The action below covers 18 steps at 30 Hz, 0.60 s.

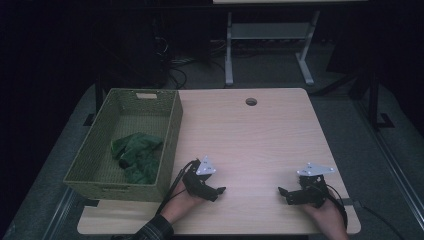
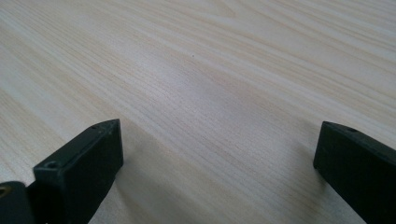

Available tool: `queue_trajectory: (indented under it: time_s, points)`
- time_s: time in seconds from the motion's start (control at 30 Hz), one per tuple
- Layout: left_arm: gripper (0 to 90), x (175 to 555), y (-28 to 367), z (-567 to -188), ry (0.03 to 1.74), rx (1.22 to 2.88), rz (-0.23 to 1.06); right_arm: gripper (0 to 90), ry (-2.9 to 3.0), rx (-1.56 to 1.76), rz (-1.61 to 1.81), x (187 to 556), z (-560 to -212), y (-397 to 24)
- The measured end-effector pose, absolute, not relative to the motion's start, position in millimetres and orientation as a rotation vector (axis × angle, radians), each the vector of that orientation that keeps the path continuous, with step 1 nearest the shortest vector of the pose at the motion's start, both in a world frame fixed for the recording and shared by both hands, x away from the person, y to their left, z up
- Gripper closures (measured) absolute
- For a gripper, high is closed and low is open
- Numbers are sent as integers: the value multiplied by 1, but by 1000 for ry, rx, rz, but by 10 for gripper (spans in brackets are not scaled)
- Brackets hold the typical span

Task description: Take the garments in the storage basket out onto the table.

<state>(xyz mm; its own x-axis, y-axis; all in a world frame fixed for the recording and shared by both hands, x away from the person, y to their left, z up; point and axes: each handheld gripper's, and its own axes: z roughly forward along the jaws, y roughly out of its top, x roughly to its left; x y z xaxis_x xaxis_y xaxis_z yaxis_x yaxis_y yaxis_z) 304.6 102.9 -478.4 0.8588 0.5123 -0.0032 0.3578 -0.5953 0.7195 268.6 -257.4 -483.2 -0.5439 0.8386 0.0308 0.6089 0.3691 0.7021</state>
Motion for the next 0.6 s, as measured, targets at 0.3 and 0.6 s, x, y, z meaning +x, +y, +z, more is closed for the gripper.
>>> queue_trajectory:
  time_s: [0.3, 0.6]
  points:
    - [134, 304, 100, -474, 618, 2319, 247, 13, 2304, 1270, 967, 269, -483, -258]
    - [135, 303, 99, -464, 610, 2340, 222, 13, 2304, 1269, 966, 269, -483, -258]
